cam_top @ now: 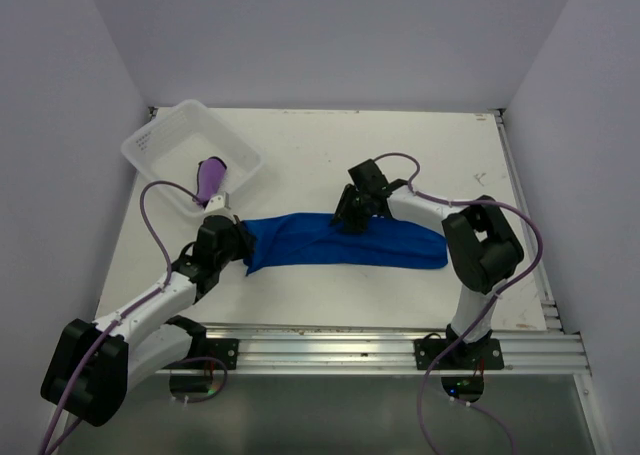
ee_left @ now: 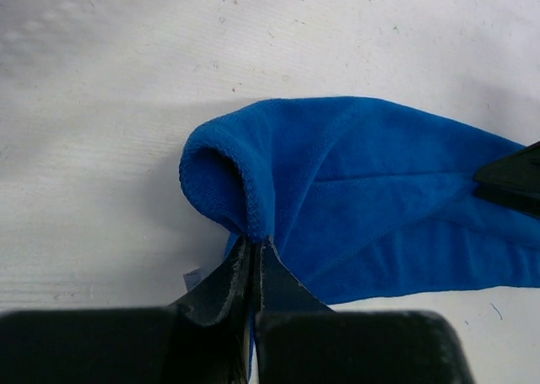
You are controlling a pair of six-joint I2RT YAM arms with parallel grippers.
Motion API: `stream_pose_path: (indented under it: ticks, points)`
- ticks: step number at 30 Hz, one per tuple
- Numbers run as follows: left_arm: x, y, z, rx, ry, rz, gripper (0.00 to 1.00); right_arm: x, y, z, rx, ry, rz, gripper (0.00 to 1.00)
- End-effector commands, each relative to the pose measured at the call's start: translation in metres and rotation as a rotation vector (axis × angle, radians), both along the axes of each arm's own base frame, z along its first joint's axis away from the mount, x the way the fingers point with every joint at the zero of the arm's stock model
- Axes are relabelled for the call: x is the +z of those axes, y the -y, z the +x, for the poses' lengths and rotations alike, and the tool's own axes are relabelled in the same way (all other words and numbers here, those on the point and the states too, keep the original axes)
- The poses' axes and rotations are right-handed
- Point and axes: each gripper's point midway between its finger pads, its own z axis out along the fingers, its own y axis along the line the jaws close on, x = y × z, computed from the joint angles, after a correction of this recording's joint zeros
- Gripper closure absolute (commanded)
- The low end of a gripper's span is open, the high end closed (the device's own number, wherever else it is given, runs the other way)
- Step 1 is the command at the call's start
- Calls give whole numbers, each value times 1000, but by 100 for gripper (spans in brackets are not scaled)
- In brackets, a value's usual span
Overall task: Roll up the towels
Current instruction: Fold the towel
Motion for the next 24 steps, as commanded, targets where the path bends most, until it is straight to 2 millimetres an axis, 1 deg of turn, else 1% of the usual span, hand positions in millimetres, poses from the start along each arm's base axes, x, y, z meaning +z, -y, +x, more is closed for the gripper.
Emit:
stream_pose_path:
  ticks: [1, 4, 11, 13, 17, 21, 24]
  points:
    - [4, 1, 4, -5, 36, -11, 100, 15, -10, 15, -15, 34, 42, 56]
    - [5, 1, 4, -9, 35, -12, 100, 15, -10, 16, -16, 37, 41, 56]
    - [2, 0, 3, -9, 32, -7, 100, 5, -10, 14, -9, 18, 26, 56]
    - [2, 0, 2, -8, 31, -5, 100, 3, -10, 14, -13, 15, 27, 58]
    - [0, -1, 2, -7, 31, -1, 100, 3, -9, 16, -19, 22, 19, 72]
    - [1, -1, 2, -9, 32, -3, 100, 4, -9, 19, -23, 24, 12, 78]
    - [1, -1, 2, -9, 34, -1, 100, 1, -8, 19, -26, 19, 8, 88]
